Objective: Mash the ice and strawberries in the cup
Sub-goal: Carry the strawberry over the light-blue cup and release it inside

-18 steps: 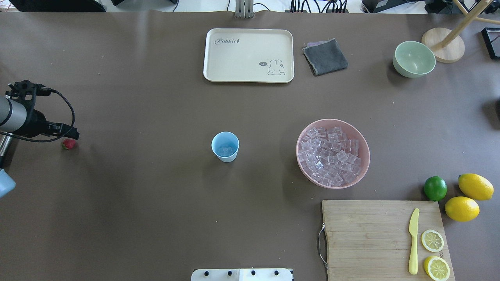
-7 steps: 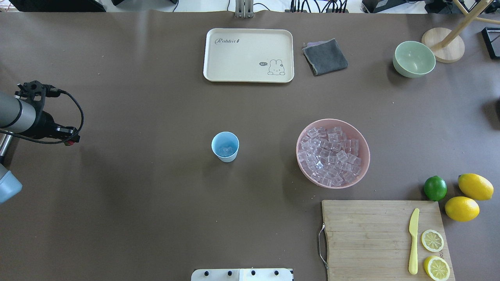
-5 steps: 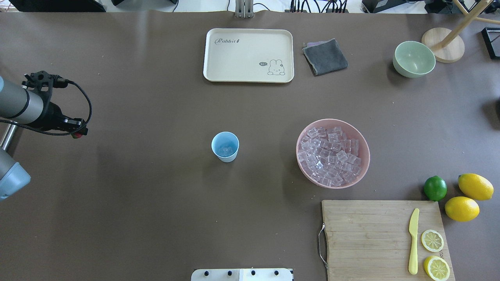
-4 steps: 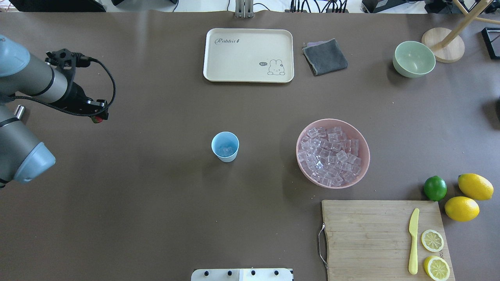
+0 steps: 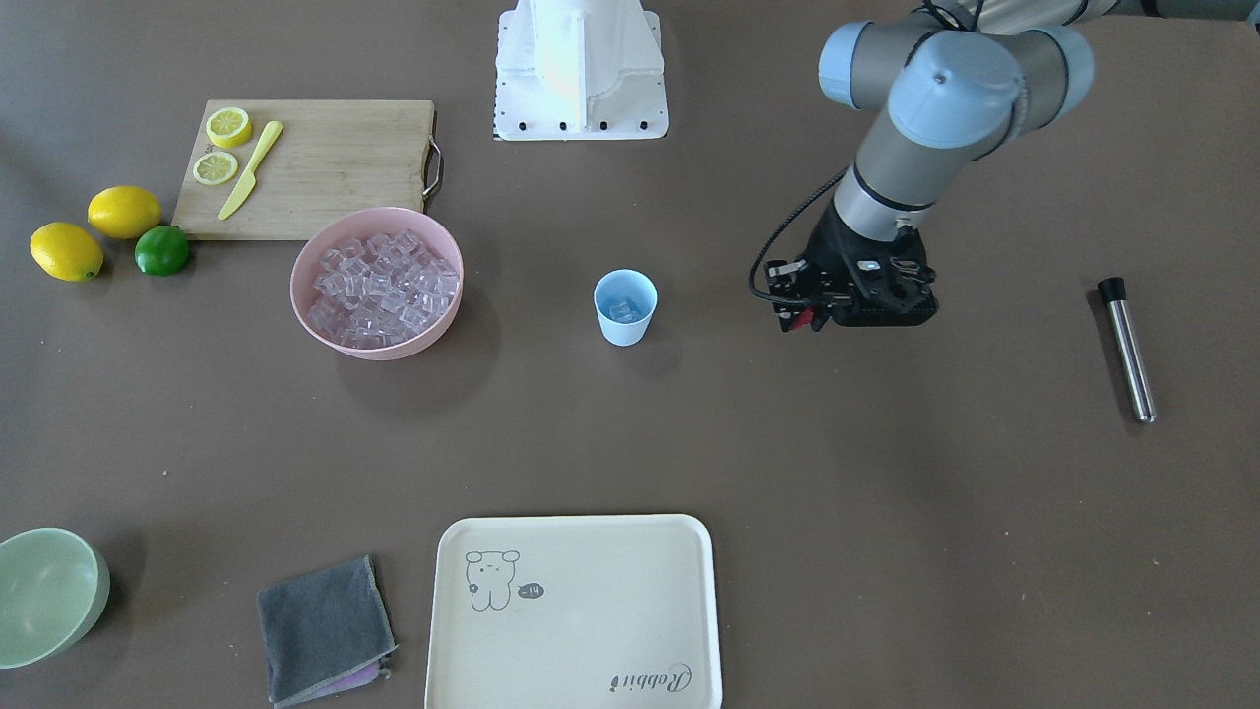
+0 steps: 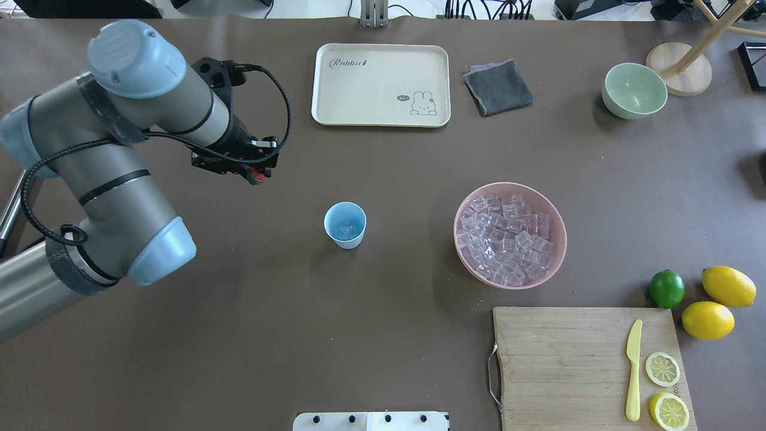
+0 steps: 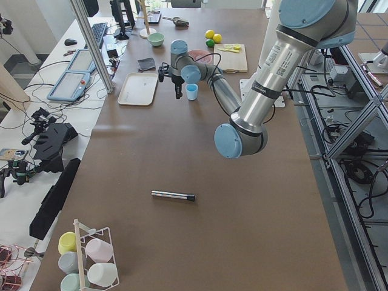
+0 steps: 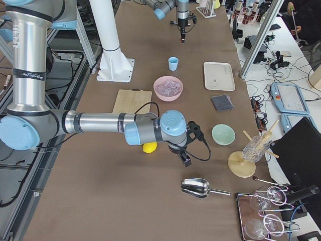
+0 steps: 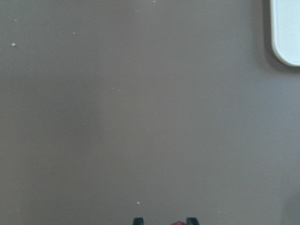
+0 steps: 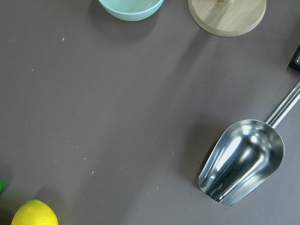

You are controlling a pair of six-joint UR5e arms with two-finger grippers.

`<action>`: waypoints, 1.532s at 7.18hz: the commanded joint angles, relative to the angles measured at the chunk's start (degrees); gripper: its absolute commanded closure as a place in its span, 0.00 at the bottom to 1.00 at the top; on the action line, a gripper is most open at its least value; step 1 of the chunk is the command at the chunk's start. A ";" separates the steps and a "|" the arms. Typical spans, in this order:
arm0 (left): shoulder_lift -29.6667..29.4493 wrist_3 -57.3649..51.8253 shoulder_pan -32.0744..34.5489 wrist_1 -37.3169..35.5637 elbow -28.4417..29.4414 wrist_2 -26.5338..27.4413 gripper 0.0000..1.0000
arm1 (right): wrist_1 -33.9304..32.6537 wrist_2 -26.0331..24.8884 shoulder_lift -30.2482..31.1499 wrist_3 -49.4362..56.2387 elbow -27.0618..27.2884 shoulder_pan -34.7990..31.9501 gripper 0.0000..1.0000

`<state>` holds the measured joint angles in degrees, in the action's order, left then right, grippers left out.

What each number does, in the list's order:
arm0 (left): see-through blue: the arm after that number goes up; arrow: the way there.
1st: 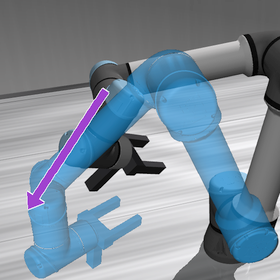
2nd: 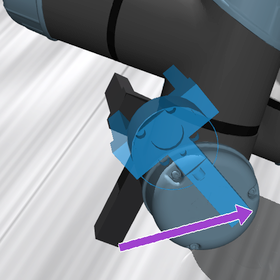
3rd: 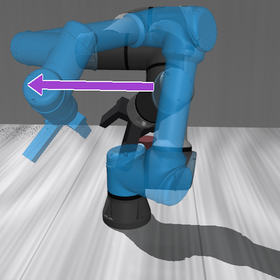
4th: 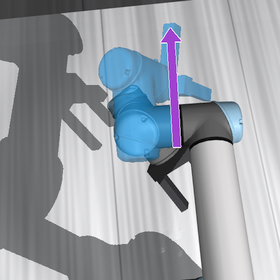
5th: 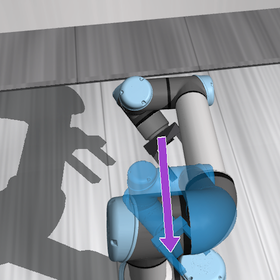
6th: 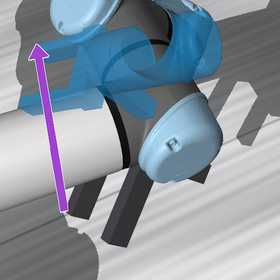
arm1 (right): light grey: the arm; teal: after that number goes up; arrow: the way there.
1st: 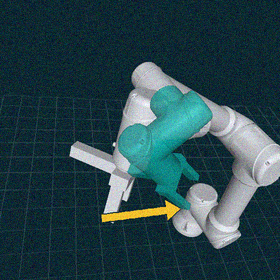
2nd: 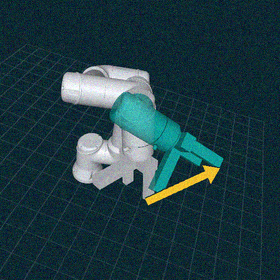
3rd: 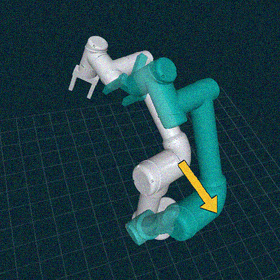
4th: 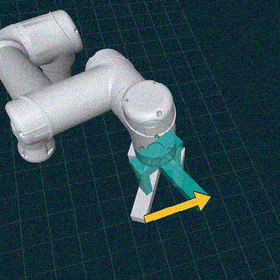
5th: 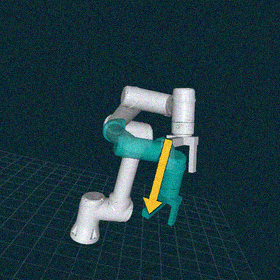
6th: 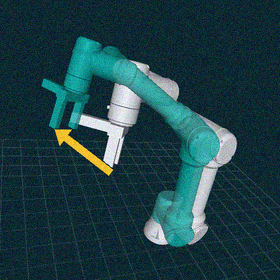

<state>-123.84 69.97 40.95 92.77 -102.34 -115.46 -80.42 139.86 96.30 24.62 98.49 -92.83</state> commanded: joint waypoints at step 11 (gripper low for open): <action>-6.59 9.22 -10.10 6.98 7.68 9.38 0.02 | -3.70 -6.36 0.29 -0.28 0.73 -1.12 0.01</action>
<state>-130.55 79.25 30.89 99.54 -94.71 -106.15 -84.18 133.59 96.71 24.27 99.15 -93.94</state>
